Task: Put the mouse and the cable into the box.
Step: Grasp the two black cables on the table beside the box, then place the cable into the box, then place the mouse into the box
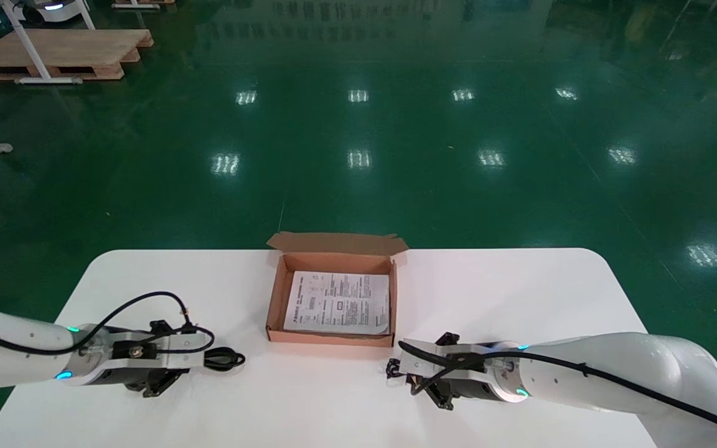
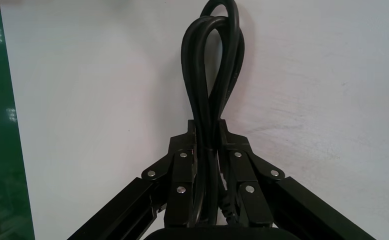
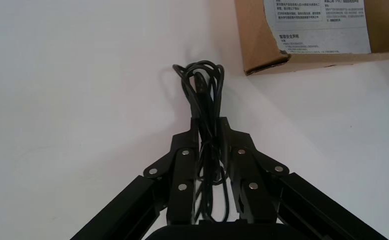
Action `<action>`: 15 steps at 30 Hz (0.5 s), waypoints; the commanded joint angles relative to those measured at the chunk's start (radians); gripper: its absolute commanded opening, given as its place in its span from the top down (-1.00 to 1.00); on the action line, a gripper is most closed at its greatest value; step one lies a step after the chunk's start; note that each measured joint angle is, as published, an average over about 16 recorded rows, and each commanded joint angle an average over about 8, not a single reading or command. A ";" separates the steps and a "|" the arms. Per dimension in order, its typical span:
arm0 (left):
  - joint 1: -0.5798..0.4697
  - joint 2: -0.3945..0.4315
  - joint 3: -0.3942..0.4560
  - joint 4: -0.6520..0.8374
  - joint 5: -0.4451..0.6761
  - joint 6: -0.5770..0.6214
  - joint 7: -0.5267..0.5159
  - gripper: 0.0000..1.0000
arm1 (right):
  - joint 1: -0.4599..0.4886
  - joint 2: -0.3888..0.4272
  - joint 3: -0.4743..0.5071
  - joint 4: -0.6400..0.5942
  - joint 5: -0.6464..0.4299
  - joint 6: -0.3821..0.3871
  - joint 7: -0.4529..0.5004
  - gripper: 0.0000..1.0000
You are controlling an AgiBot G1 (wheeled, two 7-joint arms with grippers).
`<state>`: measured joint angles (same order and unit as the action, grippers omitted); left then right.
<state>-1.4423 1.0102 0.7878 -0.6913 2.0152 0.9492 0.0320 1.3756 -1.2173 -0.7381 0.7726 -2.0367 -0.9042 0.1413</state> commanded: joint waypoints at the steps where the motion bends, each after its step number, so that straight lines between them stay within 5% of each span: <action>1: 0.000 0.000 0.000 0.000 0.000 0.000 0.000 1.00 | 0.000 0.000 0.000 0.000 0.000 0.000 0.000 1.00; 15: -0.034 -0.028 0.017 -0.005 0.059 0.002 -0.003 1.00 | 0.032 0.054 -0.012 -0.051 -0.075 0.036 -0.011 1.00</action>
<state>-1.4760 0.9788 0.7828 -0.7127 2.0354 0.9425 0.0243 1.4221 -1.1651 -0.7410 0.7105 -2.1068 -0.8499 0.1342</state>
